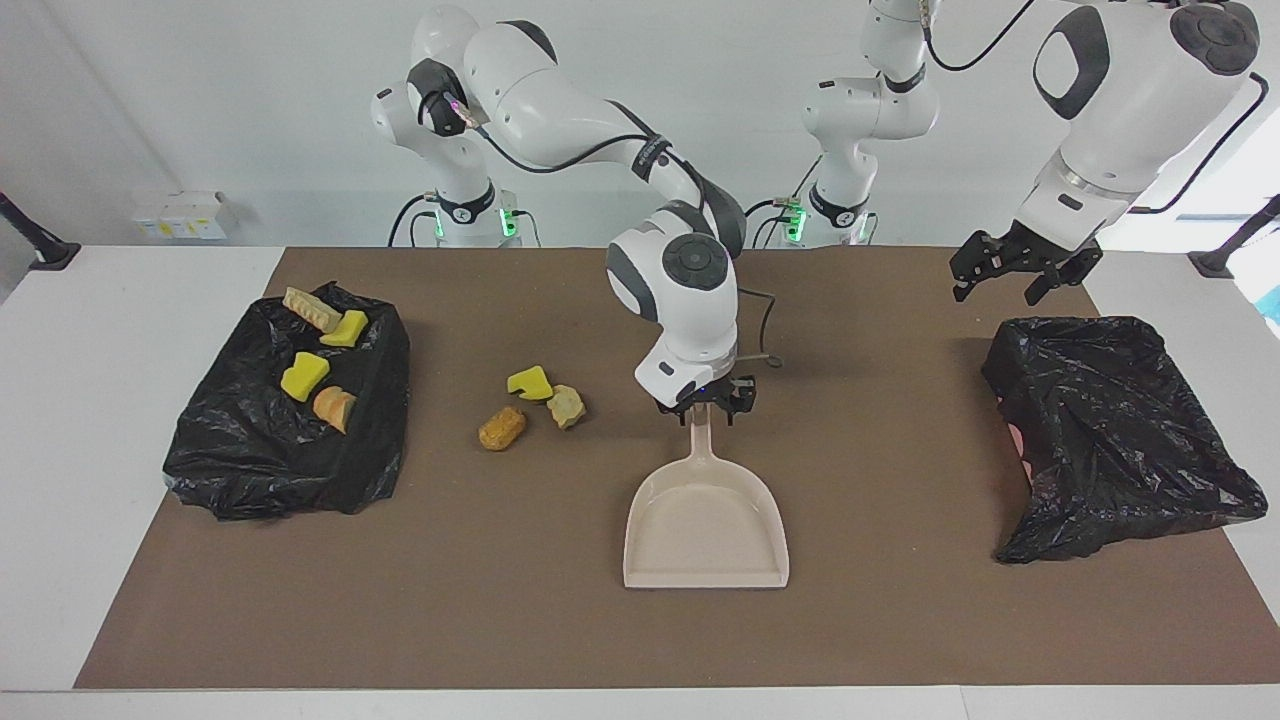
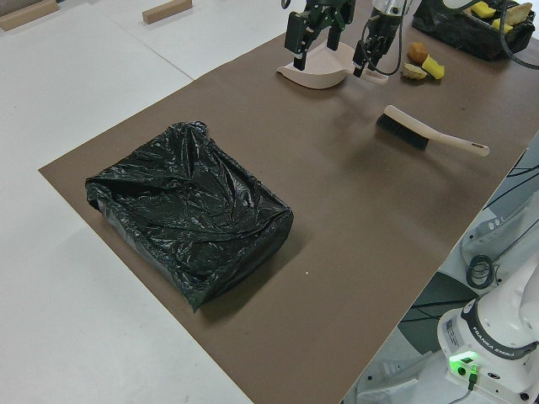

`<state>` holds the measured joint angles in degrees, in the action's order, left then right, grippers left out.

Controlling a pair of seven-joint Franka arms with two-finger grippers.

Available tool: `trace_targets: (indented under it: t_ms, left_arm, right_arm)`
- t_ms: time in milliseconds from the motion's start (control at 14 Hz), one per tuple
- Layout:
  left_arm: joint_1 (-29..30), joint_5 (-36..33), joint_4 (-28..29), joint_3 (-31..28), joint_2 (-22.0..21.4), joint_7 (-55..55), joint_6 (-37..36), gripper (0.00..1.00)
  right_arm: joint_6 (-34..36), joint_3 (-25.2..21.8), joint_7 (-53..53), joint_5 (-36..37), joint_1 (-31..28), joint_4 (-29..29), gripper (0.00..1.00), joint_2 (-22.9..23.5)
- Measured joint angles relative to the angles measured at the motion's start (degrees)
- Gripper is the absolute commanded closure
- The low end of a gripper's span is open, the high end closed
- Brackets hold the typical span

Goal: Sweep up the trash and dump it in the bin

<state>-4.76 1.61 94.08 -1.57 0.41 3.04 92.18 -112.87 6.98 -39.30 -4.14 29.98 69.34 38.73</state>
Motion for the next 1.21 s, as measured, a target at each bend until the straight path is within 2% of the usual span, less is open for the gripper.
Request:
trace_targets:
  t_ms: [143, 357, 500, 714, 929, 1143, 1214]
  left_arm:
    - [0.0, 0.0, 0.0, 0.0, 0.0, 0.0, 0.0, 0.00]
    - [0.0, 0.0, 0.0, 0.0, 0.0, 0.0, 0.0, 0.00]
    - [0.0, 0.0, 0.0, 0.0, 0.0, 0.0, 0.0, 0.00]
    - [0.0, 0.0, 0.0, 0.0, 0.0, 0.0, 0.0, 0.00]
    - [0.0, 0.0, 0.0, 0.0, 0.0, 0.0, 0.0, 0.00]
    - [-0.3, 0.0, -0.1, 2.0, 0.0, 0.1, 0.8, 0.00]
    - [-0.6, 0.0, -0.1, 3.1, 0.0, 0.0, 2.0, 0.00]
  right_arm:
    - [5.3, 0.1, 0.1, -2.3, -0.1, 2.6, 0.00, -5.9]
    - [9.1, 1.7, 0.1, -5.3, 1.2, 12.6, 0.00, -16.4]
    - [8.0, 2.8, 0.1, -6.8, 3.6, 20.8, 0.00, -21.7]
    - [-0.8, 3.2, 0.1, -9.6, 7.7, 35.0, 0.00, -28.3]
    - [-8.8, 3.3, -0.2, -10.6, 11.8, 46.2, 0.00, -31.3]
    - [-13.9, 3.3, -0.3, -10.6, 13.3, 52.1, 0.00, -31.3]
    - [-14.6, 3.2, -0.3, -10.6, 13.3, 53.2, 0.05, -31.3]
